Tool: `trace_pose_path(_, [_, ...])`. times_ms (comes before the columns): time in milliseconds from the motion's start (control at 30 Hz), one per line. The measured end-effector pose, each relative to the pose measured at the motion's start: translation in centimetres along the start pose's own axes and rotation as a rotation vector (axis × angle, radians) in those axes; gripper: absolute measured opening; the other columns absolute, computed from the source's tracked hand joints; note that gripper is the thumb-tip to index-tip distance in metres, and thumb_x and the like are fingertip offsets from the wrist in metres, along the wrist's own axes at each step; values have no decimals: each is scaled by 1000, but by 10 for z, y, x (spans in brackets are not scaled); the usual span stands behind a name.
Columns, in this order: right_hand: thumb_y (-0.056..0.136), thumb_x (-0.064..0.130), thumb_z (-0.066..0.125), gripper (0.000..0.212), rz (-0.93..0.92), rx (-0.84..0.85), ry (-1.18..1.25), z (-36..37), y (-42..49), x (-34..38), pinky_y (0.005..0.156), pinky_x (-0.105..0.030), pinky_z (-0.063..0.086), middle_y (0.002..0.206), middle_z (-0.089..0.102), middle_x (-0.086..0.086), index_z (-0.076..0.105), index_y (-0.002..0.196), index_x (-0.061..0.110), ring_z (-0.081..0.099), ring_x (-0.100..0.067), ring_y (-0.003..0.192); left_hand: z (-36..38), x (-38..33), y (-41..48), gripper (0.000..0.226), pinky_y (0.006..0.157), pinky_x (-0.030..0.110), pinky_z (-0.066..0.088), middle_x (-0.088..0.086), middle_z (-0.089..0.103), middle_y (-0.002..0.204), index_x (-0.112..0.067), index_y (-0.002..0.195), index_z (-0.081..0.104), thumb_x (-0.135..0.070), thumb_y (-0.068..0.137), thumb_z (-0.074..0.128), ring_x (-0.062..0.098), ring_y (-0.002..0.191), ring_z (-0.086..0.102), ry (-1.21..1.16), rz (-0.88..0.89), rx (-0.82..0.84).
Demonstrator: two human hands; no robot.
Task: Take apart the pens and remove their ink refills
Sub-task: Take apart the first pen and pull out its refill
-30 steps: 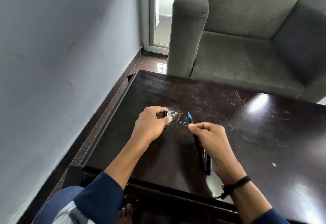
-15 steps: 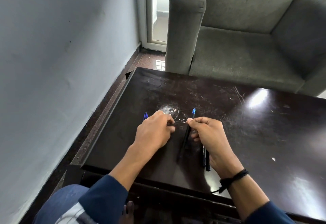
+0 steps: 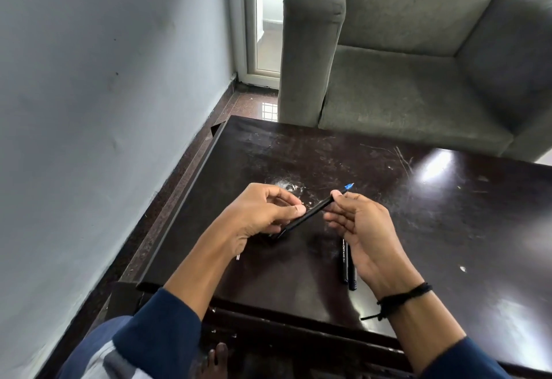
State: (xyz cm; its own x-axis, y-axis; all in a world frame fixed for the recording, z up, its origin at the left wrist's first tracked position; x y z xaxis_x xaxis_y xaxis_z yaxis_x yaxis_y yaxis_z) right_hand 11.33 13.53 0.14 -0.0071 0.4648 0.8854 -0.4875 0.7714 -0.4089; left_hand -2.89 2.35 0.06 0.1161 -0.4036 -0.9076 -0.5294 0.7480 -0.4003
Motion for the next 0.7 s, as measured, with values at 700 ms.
trace_pose_path(700, [84, 4, 78, 8, -28, 148, -116, 16, -8, -8, 65, -20, 50, 80, 74, -9, 79, 91, 4, 64, -11, 68, 4, -4, -2, 20, 77, 30, 62, 18, 76, 106, 0, 113, 68, -10, 101, 57, 27, 98, 75, -642, 71, -32])
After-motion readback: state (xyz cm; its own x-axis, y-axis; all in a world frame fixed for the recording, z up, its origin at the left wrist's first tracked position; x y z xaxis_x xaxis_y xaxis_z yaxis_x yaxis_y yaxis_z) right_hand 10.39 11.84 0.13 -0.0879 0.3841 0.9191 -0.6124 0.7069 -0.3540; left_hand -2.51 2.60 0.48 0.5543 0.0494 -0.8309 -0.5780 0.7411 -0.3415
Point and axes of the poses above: each hand's wrist, its own y-axis towards the middle knuckle, its own z-axis out of the palm, x = y × z, the point moved 5 cm from there along y, towards the middle knuckle
